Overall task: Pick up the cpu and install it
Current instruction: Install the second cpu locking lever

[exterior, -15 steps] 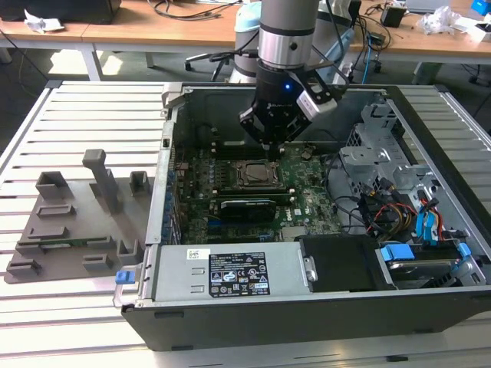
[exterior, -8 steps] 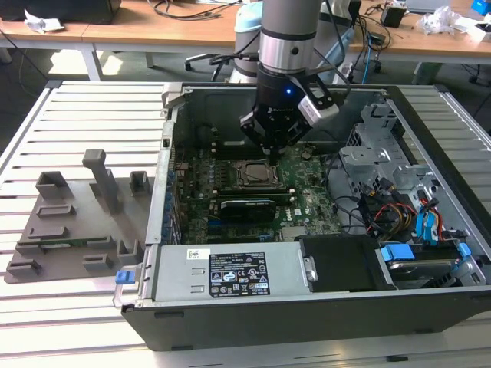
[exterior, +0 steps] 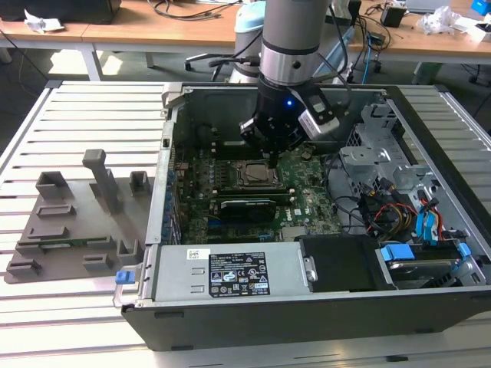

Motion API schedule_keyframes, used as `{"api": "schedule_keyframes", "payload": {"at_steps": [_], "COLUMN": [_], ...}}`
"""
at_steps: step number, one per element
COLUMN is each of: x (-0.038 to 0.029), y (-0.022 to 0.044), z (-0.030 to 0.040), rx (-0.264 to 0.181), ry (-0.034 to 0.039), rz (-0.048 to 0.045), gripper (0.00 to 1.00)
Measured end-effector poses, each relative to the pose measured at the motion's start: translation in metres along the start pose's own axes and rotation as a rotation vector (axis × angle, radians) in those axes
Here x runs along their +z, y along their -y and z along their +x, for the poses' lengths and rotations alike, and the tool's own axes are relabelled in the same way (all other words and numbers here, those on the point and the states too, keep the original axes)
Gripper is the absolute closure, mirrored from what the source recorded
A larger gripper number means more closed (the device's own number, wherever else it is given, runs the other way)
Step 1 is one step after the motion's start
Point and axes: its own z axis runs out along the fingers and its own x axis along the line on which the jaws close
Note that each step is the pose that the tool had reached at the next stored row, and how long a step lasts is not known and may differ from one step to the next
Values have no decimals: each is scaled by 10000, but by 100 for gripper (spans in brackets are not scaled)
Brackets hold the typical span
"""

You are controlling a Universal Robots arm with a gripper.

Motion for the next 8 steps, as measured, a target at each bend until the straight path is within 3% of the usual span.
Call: {"api": "schedule_keyframes", "payload": {"at_steps": [2, 3, 4, 5, 7, 8], "x": [0, 1, 0, 1, 1, 1], "y": [23, 37, 40, 42, 45, 44], "z": [2, 3, 4, 4, 4, 4], "rx": [1, 3, 4, 4, 6, 7], "ry": [33, 69, 82, 101, 154, 162], "rz": [-413, -831, -998, -1222, -1847, -1946], "gripper": [89, 89, 89, 89, 89, 89]}}
